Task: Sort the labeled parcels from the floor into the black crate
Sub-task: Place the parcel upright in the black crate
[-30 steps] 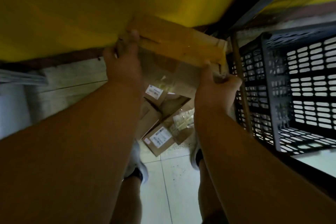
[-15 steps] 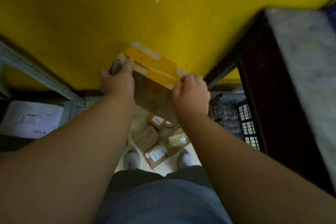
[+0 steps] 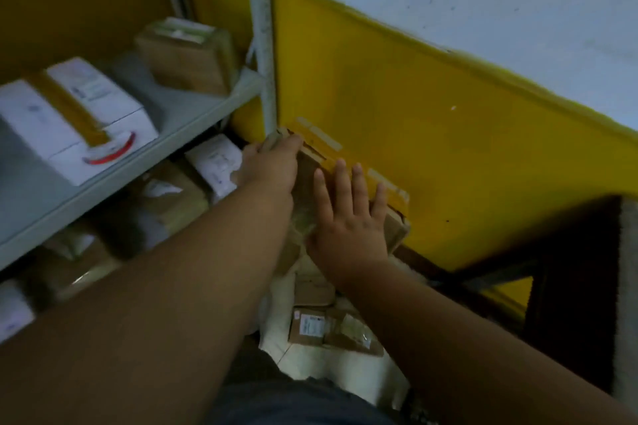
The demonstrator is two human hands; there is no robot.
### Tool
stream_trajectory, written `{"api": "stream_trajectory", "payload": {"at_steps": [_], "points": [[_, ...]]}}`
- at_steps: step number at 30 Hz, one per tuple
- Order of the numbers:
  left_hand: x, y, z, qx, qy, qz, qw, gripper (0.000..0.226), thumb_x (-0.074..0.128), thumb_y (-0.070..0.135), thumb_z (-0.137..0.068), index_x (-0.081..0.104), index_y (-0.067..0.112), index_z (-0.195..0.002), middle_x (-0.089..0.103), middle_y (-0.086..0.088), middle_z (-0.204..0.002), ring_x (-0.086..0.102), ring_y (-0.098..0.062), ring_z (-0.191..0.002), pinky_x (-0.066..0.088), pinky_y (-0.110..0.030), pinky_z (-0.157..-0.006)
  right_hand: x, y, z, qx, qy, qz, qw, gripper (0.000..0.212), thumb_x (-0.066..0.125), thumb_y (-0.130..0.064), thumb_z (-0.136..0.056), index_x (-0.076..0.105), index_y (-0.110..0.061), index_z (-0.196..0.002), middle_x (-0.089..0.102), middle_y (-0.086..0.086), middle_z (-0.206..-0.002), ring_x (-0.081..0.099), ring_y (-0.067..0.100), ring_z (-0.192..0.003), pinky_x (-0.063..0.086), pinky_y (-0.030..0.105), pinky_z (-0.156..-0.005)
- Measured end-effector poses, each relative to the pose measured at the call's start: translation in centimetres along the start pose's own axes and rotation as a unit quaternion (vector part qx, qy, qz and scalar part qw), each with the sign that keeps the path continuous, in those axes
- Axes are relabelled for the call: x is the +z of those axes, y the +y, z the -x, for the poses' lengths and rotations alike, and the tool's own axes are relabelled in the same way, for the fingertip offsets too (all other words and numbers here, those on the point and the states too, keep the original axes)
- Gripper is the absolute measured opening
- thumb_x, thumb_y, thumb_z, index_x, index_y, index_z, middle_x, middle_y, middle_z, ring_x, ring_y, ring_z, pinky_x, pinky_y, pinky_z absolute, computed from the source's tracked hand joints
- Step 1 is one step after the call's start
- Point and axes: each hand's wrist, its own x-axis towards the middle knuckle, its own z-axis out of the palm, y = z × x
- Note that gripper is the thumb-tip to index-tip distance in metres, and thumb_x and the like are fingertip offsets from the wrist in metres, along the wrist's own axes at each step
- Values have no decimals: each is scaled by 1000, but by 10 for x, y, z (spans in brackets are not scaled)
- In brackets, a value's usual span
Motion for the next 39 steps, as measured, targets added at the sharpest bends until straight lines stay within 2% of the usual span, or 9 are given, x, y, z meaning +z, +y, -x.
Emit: {"api": "stream_trajectory", "payload": {"at_steps": [5,10,16,18,24,29,31,34,39], "points": [[-86,-49,57,-36,120,44,991,90,72,68,-58,49,28,-135,52,3,-110,48,-17,-73,43,-36,-77,-12,-46,54,-127,-29,15,991,96,67,-39,-82,15,-17,-159,-2,27,-161,3,52,-148,10,73,-113],[-168,-77,96,-62,178,77,979,109,61,83,-38,48,35,-136,48,-8,-136,53,-35,-116,44,-49,-102,-40,-108,83,-191,-47,34,980,118,76,-54,-69,8,-21,-160,1,27,-162,16,52,-144,26,67,-108],[-287,-133,142,52,188,134,972,66,51,75,-66,47,52,-128,48,-1,-135,55,-29,-111,49,-50,-99,-82,-207,126,-72,-119,-170,976,116,62,-72,-59,3,-31,-151,16,18,-156,27,41,-135,32,55,-106],[-339,-178,164,57,210,107,970,66,47,70,-76,43,48,-137,48,-2,-141,54,-29,-117,45,-48,-103,-90,-254,151,9,-170,-334,927,112,66,-69,-61,10,-32,-151,27,11,-152,36,37,-133,38,52,-104],[-511,-328,252,-88,211,135,964,63,47,62,-93,49,21,-141,53,-11,-140,56,-32,-118,46,-50,-103,-114,-381,254,142,-316,-675,651,74,74,-43,-66,53,-34,-136,63,0,-129,63,24,-110,52,47,-93],[-586,-370,332,-52,-27,355,933,78,62,75,-76,60,25,-135,62,-17,-134,61,-38,-120,45,-58,-103,-152,-423,307,13,-420,-694,585,54,67,-44,-71,62,-25,-121,71,2,-105,71,19,-94,58,41,-77],[-596,-366,358,-7,-71,386,920,78,64,76,-74,62,25,-133,63,-17,-133,60,-39,-121,46,-59,-101,-166,-434,323,13,-450,-686,572,72,69,-51,-64,59,-19,-127,68,12,-119,66,33,-110,53,54,-95],[-602,-365,395,41,-37,404,913,76,69,74,-72,66,24,-129,66,-17,-129,64,-38,-116,53,-55,-93,-184,-441,346,2,-475,-690,546,78,71,-54,-61,62,-17,-129,66,18,-128,63,39,-117,48,59,-101],[-589,-383,466,43,82,350,932,80,73,72,-67,62,24,-131,66,-16,-127,65,-38,-113,52,-54,-94,-195,-431,399,11,-522,-696,493,46,65,-50,-82,72,-21,-118,73,14,-116,72,31,-104,59,46,-78]]}}
